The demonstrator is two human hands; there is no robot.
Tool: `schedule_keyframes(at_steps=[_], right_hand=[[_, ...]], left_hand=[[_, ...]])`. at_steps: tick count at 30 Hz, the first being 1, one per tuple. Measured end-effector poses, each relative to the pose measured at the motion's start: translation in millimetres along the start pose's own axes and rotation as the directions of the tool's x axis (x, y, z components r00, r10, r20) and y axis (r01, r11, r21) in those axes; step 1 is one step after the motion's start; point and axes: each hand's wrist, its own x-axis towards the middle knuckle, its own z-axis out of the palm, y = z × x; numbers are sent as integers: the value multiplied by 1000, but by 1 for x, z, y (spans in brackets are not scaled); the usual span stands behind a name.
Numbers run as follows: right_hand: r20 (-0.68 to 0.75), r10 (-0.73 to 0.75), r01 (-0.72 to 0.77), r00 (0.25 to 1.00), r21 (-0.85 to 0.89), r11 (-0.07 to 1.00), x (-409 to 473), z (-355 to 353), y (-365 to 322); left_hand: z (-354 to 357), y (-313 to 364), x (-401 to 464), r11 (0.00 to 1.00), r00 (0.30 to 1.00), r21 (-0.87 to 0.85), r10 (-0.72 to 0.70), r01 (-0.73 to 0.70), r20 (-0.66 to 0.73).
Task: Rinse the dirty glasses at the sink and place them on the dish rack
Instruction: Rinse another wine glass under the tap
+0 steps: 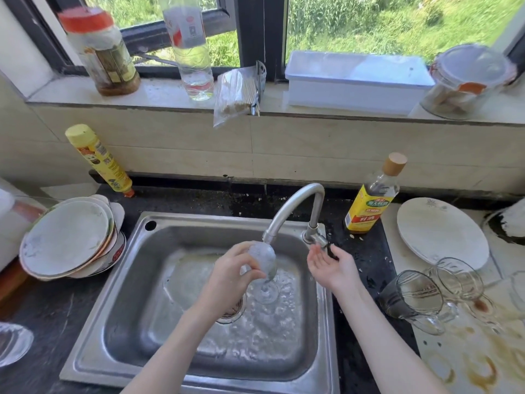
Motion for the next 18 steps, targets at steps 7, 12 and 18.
schedule_keyframes(at_steps=[7,12,18], right_hand=[[50,-8,2,999,109,994,-2,11,-32],[107,-48,48,993,4,999,-9,7,-27],[150,127,-16,980,-581,813,-54,-6,26]], left_hand=[[-7,14,17,998,998,13,-65,65,10],[-12,17,18,993,991,-52,-108,104,-82],[-8,16,11,961,957,-169,-247,221,-152]])
